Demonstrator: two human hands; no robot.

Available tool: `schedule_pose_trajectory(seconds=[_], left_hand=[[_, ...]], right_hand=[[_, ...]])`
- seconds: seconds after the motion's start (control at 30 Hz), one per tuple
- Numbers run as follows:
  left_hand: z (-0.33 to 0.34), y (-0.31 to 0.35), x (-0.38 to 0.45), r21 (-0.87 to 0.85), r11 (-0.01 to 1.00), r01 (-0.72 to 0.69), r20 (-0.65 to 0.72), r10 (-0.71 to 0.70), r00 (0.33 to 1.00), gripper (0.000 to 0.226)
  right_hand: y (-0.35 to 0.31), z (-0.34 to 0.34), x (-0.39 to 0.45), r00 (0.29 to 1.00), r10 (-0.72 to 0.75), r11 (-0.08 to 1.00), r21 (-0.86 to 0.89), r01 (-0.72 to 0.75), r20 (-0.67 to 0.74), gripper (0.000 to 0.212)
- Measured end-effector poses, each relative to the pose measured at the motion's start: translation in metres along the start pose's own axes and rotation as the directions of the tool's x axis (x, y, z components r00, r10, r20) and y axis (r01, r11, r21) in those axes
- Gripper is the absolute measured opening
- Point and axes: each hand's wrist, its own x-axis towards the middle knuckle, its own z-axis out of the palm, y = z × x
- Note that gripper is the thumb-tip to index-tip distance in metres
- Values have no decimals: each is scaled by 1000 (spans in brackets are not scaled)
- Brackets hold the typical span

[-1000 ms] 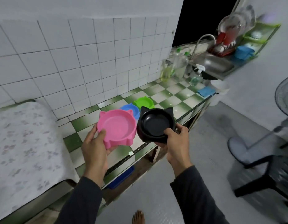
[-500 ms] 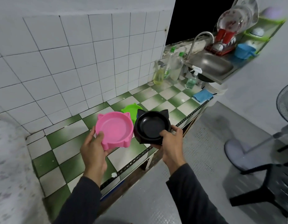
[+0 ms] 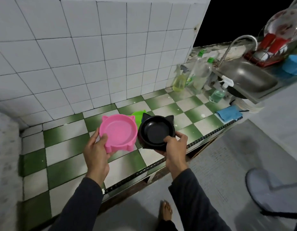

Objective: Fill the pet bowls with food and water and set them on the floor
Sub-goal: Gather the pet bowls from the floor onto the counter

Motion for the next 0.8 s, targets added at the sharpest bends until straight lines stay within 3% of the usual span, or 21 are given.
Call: schedule_pose_trajectory(seconds=[0.37,0.8], left_hand=[[48,-59,-23,-117,992,-41,-269,9,963,46],[57,-103,-36,-135,990,-52,-385,-4,923,37]], right_hand=[[-30,-13,97,972,128,977,-195,-90,196,46],[-14,-27,140,927,254,939,-300,-168,275,46]])
